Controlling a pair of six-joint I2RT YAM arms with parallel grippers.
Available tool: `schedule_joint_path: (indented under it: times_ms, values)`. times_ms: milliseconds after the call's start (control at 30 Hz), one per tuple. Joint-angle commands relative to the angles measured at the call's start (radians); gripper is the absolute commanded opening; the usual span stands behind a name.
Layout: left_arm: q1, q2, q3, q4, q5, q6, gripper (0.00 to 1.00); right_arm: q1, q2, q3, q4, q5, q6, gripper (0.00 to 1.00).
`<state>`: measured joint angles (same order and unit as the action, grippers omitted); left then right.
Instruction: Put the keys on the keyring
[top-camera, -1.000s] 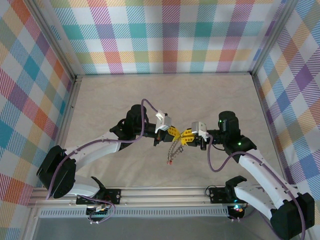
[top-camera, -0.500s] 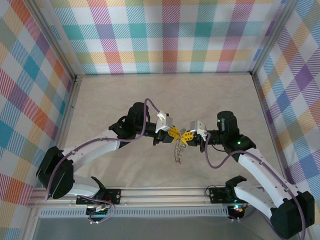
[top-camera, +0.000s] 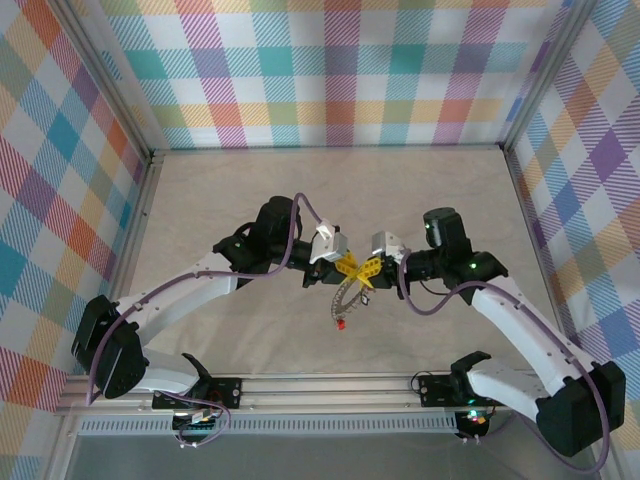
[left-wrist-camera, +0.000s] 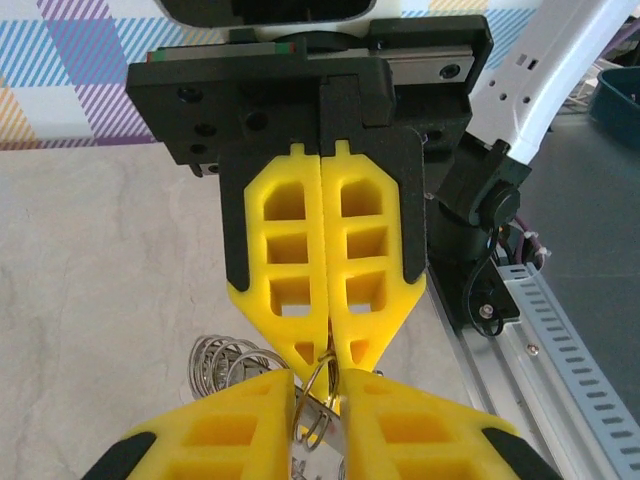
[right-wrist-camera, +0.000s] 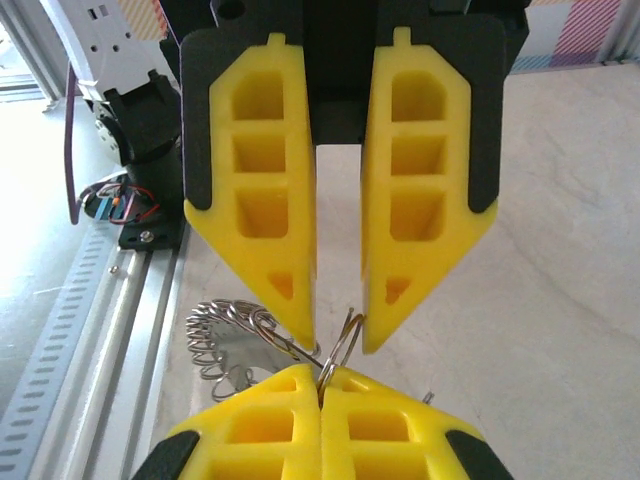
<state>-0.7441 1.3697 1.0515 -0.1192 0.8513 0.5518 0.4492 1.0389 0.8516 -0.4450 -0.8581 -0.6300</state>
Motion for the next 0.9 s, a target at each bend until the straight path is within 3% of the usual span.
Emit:
schedule_joint_path:
  times_ms: [0,167,200,267,333,467,567,700,867]
  values:
    - [-0.006,-0.009,0.043,-0.098,0.021,0.068,0.19,0.006,0.017,0.063,-0.043,-0.063,-0.049,0.0]
    - [-0.006,0.009,0.088,-0.251,0.043,0.162,0.19,0.006,0.02,0.076,-0.017,-0.066,-0.034,0.0]
    - [-0.006,0.012,0.095,-0.274,0.048,0.178,0.16,0.008,0.023,0.076,-0.012,-0.067,-0.033,0.0]
    - [-0.007,0.016,0.108,-0.307,0.056,0.2,0.0,0.008,0.028,0.082,-0.013,-0.063,-0.038,0.0]
    - [-0.005,0.016,0.11,-0.307,0.051,0.198,0.0,0.008,0.032,0.087,-0.019,-0.053,-0.043,0.0]
    - [-0.003,0.029,0.132,-0.336,0.052,0.191,0.0,0.007,0.016,0.071,0.011,-0.028,-0.04,0.12]
    - [0.006,0.009,0.094,-0.225,-0.004,0.096,0.0,0.008,-0.011,0.05,0.025,0.02,-0.034,0.2]
    - [0.027,-0.05,0.01,-0.012,0.011,-0.022,0.0,0.008,-0.042,0.005,0.057,0.046,-0.024,0.22]
    - [0.035,-0.063,-0.009,0.034,0.024,-0.051,0.0,0.009,-0.047,-0.023,0.085,0.037,-0.011,0.22]
